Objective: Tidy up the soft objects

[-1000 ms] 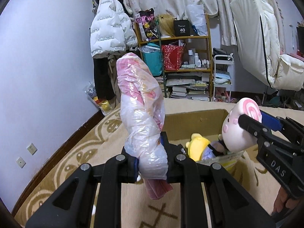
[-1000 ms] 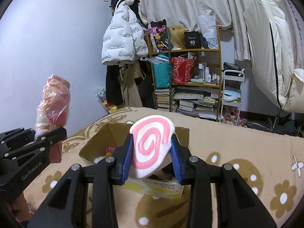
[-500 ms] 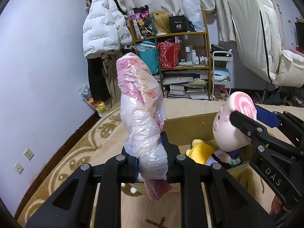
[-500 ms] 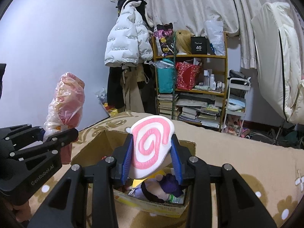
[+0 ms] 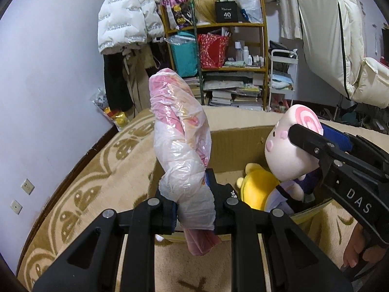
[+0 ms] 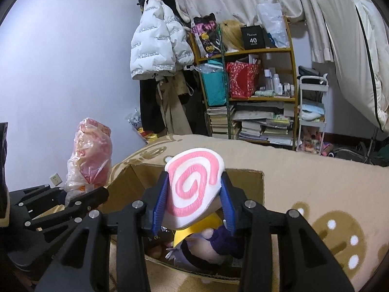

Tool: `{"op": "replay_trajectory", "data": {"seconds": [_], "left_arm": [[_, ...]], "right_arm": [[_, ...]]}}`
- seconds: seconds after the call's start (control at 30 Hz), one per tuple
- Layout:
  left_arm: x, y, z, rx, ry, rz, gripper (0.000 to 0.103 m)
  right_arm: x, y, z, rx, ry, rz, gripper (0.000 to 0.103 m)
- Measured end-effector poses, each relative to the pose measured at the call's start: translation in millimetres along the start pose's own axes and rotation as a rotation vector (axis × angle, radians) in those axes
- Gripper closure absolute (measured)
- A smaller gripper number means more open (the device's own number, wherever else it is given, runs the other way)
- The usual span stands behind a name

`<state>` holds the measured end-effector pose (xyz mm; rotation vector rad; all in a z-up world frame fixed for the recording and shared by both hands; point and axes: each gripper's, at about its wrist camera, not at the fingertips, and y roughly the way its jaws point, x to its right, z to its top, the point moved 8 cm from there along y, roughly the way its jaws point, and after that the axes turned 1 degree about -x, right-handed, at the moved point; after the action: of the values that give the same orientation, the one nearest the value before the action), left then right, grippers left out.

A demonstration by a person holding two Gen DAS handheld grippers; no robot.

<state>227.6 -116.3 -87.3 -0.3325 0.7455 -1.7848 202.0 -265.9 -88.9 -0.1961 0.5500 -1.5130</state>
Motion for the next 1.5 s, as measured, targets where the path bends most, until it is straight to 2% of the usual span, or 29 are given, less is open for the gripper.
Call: {"op": "replay_trajectory", "data": {"seconds": [0.43,0.6,0.63,0.73,0.8,0.97,1.1,1.17,1.3,1.37,1.5], "left_arm": [[0,20,-19,-0.090,-0.014,-0.002,0.081],[-5,23,-25,-0.116,-0.030,0.010,0.075],[-6,23,-25,-0.116,-0.030,0.015,0.074],[-10,22,-27,-0.122,-0.038,0.027,0.066],[-13,19,-27,-0.114,-0.048,0.038,0.052],[-16,7,-24,-0.093,-0.042,0.053,0.045],[-18,-8,-23,-0.077,-0.039,0.063,0.034],[-18,-18,-23,-0.064,-0.041,0.067,0.030],[-22,-38,-21,-0.038,-0.053,0.068,0.021],[-23,-49,-21,-0.021,-0.057,0.070,0.016],[-26,-72,-20,0.015,-0.048,0.079,0.011]], "right_arm": [[-1,5,-6,-0.031,0.011,0.021,0.050],[-2,7,-11,-0.049,0.014,0.024,0.048],[-3,7,-11,-0.050,0.017,0.029,0.044],[-4,3,-8,-0.032,0.016,0.035,0.029],[-5,-2,-6,-0.019,0.011,0.027,0.029],[-2,-11,-5,-0.013,0.022,0.015,0.021],[-1,-24,-3,-0.008,0.017,0.005,0.018],[-3,-33,-1,0.003,0.008,-0.006,0.011],[-5,-52,1,0.013,-0.016,-0.022,0.008],[-8,-63,4,0.030,-0.029,-0.032,0.000],[-14,-83,8,0.047,-0.060,-0.045,0.000]]}}
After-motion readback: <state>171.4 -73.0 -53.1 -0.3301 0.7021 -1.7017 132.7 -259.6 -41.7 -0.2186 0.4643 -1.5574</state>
